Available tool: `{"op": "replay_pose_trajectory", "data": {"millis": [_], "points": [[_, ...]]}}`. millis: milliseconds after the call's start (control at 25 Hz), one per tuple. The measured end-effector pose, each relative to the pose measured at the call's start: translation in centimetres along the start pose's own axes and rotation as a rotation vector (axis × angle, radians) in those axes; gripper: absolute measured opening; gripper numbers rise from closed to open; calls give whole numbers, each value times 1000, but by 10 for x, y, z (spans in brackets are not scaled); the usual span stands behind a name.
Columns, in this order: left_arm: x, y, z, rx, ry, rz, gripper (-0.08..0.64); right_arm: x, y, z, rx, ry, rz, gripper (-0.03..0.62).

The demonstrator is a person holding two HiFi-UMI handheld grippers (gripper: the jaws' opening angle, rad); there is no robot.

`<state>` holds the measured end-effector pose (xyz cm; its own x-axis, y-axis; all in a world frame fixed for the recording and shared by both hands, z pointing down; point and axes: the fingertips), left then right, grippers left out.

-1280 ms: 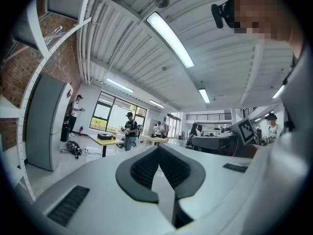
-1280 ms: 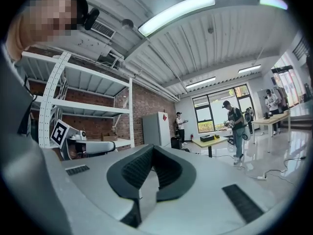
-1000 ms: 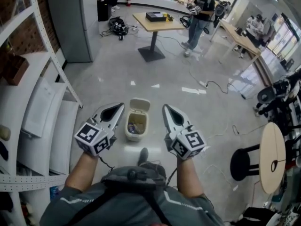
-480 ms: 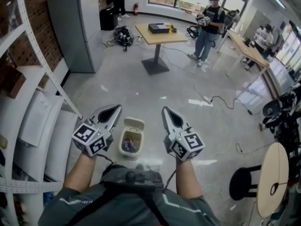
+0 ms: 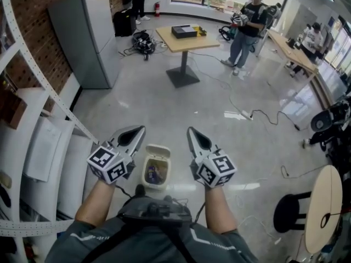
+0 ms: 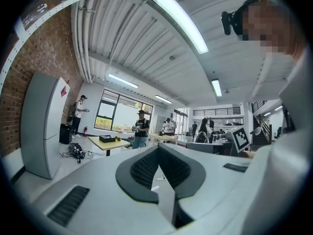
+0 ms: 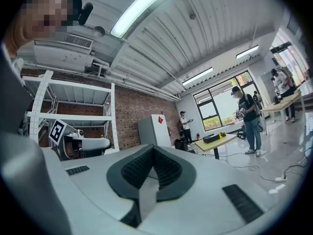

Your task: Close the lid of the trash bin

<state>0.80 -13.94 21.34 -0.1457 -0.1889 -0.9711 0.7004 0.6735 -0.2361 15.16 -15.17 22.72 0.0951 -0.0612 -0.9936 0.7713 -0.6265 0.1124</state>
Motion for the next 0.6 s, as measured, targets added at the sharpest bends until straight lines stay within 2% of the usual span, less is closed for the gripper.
{"op": "replay_pose_trajectory", "data": {"millis": [240,600], "points": [[-3,-43,6,-9,5,-34,2,-12,-5,39,-16,-44,-7,11],[-6,-117,10,-29,-19,-53,2,-29,-5,100,-99,-89,-15,11]]}}
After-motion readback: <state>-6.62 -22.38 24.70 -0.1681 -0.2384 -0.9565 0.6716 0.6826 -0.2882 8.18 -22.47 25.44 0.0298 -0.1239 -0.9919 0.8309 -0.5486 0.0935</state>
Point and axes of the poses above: the fingertips, and each gripper's own axes: z forward along the fingers, y to its right, x out of its top, and after that the axes turned 6 degrees about -z, right-handed
